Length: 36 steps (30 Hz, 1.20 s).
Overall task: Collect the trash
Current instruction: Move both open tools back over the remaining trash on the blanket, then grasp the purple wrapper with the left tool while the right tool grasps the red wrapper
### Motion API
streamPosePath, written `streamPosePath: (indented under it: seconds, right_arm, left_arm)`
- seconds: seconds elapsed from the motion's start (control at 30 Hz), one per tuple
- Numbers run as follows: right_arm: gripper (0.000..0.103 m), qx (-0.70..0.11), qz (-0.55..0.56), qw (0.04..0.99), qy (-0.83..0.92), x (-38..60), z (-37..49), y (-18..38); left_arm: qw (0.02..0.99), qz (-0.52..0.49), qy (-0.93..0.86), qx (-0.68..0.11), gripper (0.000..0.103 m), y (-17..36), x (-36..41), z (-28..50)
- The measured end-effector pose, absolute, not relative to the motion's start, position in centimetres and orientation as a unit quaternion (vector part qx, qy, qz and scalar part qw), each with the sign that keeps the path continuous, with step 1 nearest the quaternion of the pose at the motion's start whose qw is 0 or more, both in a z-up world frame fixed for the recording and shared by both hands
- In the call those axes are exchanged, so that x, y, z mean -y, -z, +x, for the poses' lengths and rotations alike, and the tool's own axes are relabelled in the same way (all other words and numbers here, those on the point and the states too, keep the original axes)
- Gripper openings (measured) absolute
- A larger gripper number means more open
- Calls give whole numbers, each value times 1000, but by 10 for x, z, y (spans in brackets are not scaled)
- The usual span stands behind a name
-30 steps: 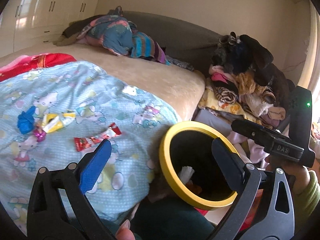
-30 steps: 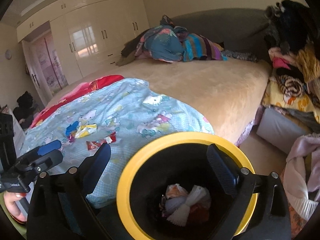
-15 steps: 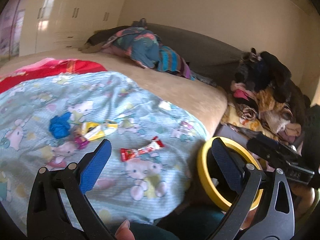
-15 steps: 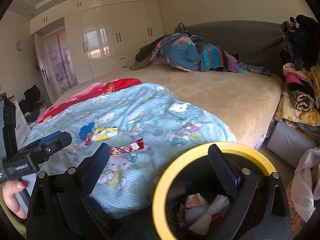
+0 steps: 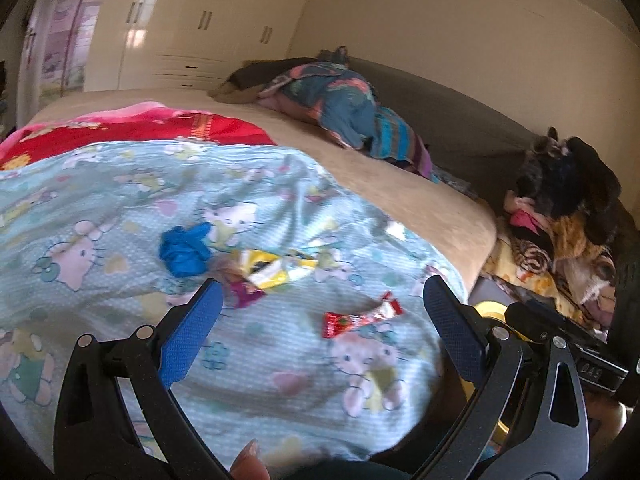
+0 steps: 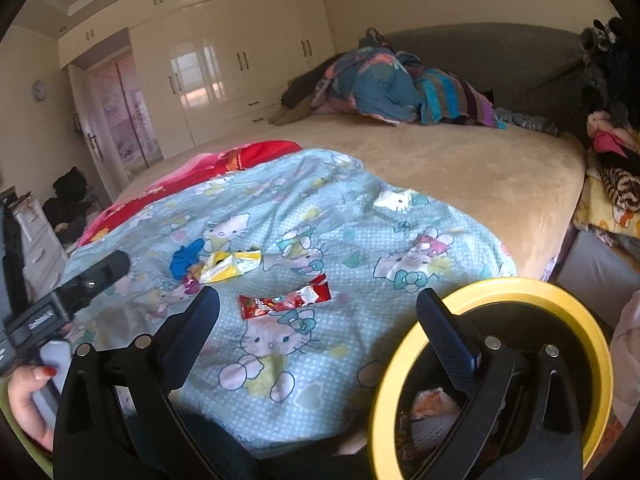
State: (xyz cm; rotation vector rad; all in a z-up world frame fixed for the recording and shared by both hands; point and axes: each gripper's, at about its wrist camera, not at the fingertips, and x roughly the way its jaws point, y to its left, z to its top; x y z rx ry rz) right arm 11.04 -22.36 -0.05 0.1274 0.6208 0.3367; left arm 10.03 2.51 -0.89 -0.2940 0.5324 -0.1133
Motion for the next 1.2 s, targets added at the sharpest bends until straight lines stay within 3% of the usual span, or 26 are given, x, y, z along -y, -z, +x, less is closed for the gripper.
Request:
streamPosePath:
  seconds: [0.77, 0.83, 0.87, 0.93, 1.0, 1.2]
  right_arm:
    - [95, -396, 82, 908, -105, 168, 206, 88]
    - [86, -402, 82, 904, -121, 163, 212, 92]
    - [76, -418, 93, 894, -132, 162, 217, 97]
    - [69, -432, 99, 885, -141, 157, 220, 106]
    - [54, -439, 82, 882, -153, 149, 217, 114]
    - [32, -422, 45, 886, -187, 138, 202, 115]
  left_arm:
    - [919, -224, 10, -324, 92, 59, -71, 144]
    - [917, -228, 8, -328, 92, 63, -72, 148]
    - [915, -232, 9, -331, 92, 64, -72, 150]
    - [912, -237, 8, -336, 89, 67, -73, 155]
    - [907, -243, 8, -345, 85, 72, -73, 162]
    - [895, -256, 2, -365, 68, 86, -75, 178]
